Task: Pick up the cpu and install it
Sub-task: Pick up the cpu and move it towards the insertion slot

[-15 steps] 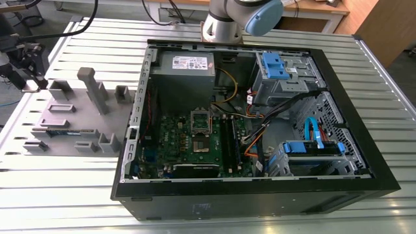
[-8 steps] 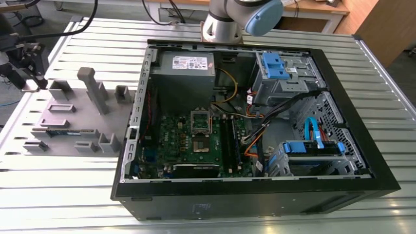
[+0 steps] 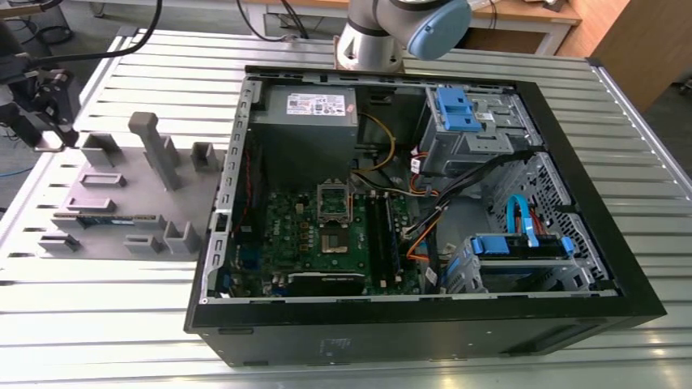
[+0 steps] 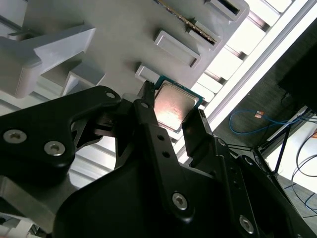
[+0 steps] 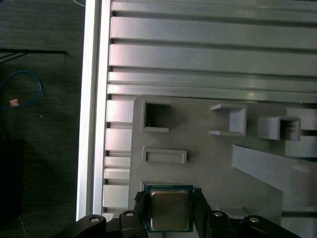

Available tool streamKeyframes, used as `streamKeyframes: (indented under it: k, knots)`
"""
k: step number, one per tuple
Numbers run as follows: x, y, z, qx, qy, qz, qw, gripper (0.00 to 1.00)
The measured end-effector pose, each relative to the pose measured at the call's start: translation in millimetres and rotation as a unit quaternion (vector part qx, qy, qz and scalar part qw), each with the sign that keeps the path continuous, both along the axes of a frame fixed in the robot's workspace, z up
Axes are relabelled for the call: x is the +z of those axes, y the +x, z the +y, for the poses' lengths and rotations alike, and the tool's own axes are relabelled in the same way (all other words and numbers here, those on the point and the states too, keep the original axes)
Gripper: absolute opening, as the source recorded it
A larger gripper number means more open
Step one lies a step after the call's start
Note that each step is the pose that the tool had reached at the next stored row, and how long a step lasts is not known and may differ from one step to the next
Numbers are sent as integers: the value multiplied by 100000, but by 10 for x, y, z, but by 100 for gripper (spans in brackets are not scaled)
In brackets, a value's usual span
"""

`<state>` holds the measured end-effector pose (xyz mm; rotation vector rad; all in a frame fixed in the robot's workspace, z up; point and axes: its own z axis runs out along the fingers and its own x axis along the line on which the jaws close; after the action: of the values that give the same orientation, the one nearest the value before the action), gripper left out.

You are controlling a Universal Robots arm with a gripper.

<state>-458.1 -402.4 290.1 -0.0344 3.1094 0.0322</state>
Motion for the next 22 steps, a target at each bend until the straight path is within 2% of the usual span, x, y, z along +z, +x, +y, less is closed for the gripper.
streamKeyframes:
  k: [22]
  knots:
    - [119, 0, 0, 2, 4, -6, 100000, 47]
